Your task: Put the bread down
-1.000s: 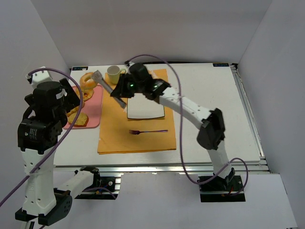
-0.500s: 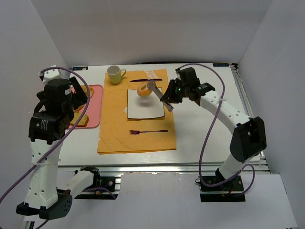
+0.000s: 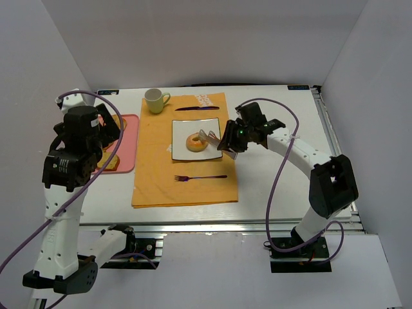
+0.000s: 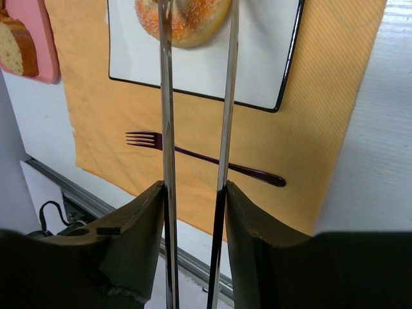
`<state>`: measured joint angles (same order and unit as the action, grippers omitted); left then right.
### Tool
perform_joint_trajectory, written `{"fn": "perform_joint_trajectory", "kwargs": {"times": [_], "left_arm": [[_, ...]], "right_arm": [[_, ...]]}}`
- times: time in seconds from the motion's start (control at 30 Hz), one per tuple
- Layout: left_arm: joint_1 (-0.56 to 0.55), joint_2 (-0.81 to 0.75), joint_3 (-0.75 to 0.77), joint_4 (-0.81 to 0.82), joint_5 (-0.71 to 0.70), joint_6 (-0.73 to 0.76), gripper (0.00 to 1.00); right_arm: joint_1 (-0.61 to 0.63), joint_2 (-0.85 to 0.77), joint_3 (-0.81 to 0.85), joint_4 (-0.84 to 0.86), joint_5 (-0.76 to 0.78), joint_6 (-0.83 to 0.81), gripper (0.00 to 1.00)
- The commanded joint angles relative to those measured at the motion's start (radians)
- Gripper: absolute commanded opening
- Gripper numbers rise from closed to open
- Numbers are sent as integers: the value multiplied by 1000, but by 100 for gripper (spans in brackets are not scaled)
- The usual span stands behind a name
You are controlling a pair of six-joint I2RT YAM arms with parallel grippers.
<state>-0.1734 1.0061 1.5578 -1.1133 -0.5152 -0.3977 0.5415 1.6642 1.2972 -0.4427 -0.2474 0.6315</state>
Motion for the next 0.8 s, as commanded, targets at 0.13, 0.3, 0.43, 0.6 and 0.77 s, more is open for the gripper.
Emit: {"fn": "perform_joint_trajectory", "kwargs": {"times": [0.13,0.3,0.43,0.6,0.77], "left_arm": [[0,-21,-7,17,4,-15,98],[0,-27,-16,29,6,-23,98],[0,-34,-27,38,10,-24,98],[0,-31,-34,47,17,-23,98],[0,-32,-65,72,61,-23,97]], "right_arm": [[-3,-55,46,-8,60,-33,50],[-5,-99,73,-28,112,-35,52],[-6,-141,97,-56,148,-30,52],[-34,-228,99,-135,243,-33,52],[-159,-368,-28,-189,396,-58,52]]}}
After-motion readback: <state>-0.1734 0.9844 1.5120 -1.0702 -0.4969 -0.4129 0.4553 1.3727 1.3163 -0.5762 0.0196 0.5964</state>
